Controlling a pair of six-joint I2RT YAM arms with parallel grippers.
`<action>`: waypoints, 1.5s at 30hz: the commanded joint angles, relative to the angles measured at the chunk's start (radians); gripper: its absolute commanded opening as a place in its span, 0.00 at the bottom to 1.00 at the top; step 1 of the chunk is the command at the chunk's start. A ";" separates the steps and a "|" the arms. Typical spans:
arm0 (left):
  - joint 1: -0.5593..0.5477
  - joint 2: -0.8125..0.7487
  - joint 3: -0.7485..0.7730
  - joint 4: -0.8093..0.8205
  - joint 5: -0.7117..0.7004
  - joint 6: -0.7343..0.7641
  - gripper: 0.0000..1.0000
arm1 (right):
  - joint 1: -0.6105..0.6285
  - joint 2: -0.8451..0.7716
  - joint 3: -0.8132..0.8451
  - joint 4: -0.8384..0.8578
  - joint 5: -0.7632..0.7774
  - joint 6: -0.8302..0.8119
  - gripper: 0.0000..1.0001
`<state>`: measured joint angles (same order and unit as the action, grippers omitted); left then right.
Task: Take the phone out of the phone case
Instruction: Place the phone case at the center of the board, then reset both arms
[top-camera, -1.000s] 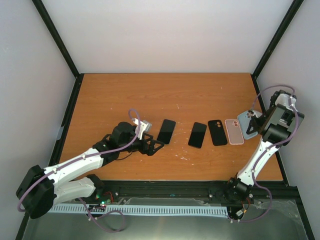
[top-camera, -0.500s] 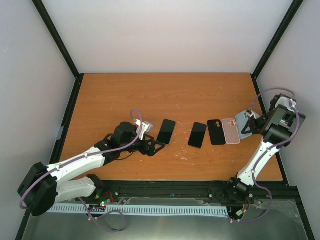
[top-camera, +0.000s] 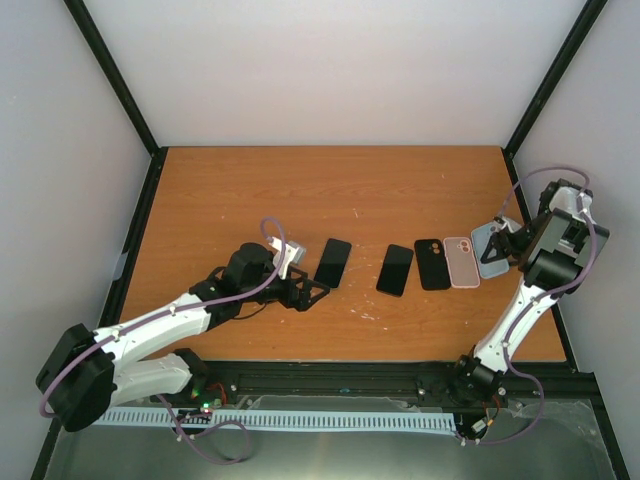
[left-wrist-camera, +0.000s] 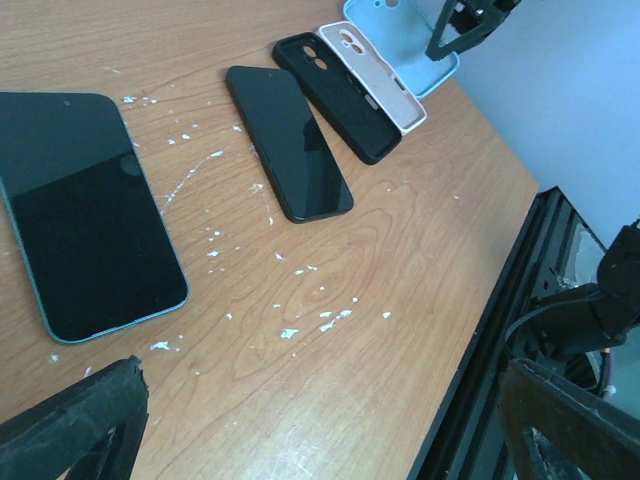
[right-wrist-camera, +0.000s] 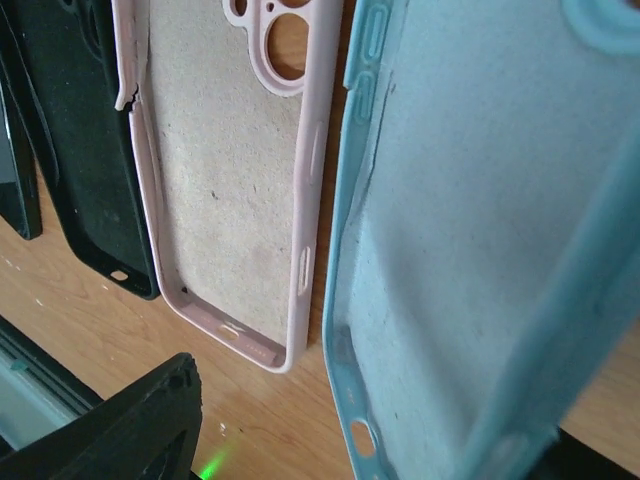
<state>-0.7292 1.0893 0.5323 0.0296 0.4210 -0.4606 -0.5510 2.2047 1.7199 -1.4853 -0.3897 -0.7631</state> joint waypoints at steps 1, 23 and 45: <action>0.004 -0.008 0.052 -0.045 -0.063 0.042 0.96 | 0.000 -0.063 0.018 -0.003 0.070 0.041 0.67; 0.012 -0.078 0.273 -0.417 -0.471 0.081 0.99 | 0.061 -0.570 -0.204 0.158 -0.022 0.054 1.00; 0.260 -0.003 0.714 -0.488 -0.949 0.305 0.99 | 0.250 -1.212 -0.549 1.062 -0.021 0.777 1.00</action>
<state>-0.4763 1.1160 1.2217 -0.4950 -0.4713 -0.2085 -0.3771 1.0649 1.2587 -0.5838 -0.4320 -0.1444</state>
